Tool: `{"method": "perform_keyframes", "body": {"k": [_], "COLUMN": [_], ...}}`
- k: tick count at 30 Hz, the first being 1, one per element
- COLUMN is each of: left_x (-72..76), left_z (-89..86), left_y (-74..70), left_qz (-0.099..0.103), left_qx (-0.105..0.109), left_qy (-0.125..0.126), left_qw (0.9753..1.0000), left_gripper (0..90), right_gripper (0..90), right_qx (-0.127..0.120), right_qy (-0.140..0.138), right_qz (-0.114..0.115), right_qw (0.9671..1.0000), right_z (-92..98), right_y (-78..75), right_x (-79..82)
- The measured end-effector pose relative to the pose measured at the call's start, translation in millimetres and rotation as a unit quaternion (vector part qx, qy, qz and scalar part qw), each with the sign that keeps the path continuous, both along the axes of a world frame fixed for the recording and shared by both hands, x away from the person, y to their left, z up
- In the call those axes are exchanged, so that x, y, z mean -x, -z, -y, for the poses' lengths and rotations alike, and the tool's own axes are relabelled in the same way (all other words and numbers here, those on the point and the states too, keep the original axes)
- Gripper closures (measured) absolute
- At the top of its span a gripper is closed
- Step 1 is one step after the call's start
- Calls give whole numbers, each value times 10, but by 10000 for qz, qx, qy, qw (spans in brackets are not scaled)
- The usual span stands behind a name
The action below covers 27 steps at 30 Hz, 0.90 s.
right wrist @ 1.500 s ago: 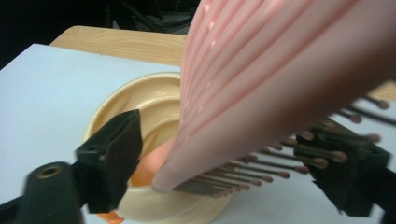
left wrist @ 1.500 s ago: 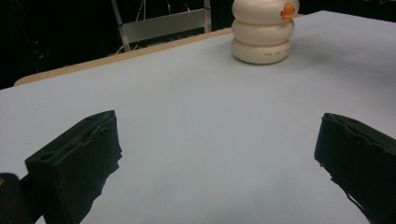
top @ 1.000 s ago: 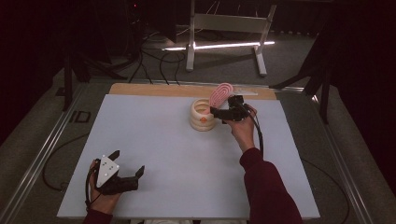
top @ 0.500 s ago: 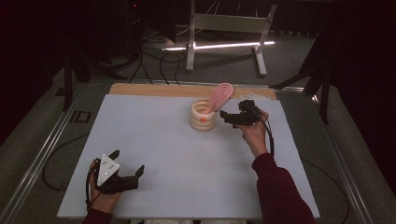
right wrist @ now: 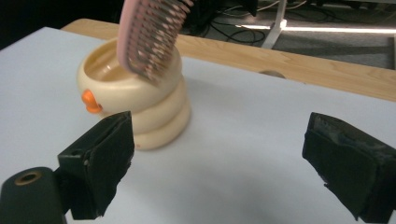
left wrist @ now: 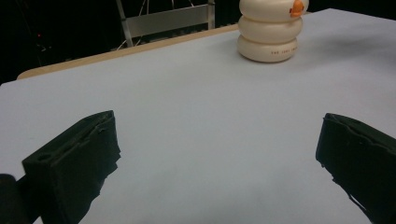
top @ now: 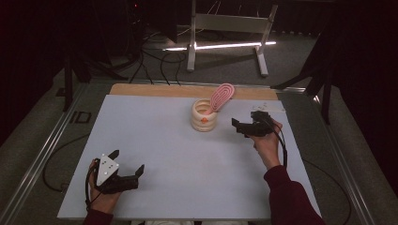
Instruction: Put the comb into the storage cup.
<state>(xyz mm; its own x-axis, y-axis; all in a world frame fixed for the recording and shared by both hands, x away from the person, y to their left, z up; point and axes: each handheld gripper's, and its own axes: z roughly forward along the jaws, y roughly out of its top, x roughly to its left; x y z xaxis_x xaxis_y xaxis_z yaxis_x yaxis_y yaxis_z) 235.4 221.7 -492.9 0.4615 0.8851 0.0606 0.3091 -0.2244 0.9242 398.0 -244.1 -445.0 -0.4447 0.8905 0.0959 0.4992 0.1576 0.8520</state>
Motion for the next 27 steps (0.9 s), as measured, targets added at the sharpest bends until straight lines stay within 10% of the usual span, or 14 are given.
{"method": "perform_keyframes", "body": {"k": [27], "left_x": [-98], "left_z": [-94], "left_y": [-100], "left_qz": [64], "left_qx": [223], "left_qy": [-17], "left_qw": [9997], "left_gripper": [3], "right_gripper": [91], "right_qx": [30], "right_qy": [-193], "right_qz": [379], "right_qw": [9991], "right_z": [263], "right_y": [250], "right_x": [700]}}
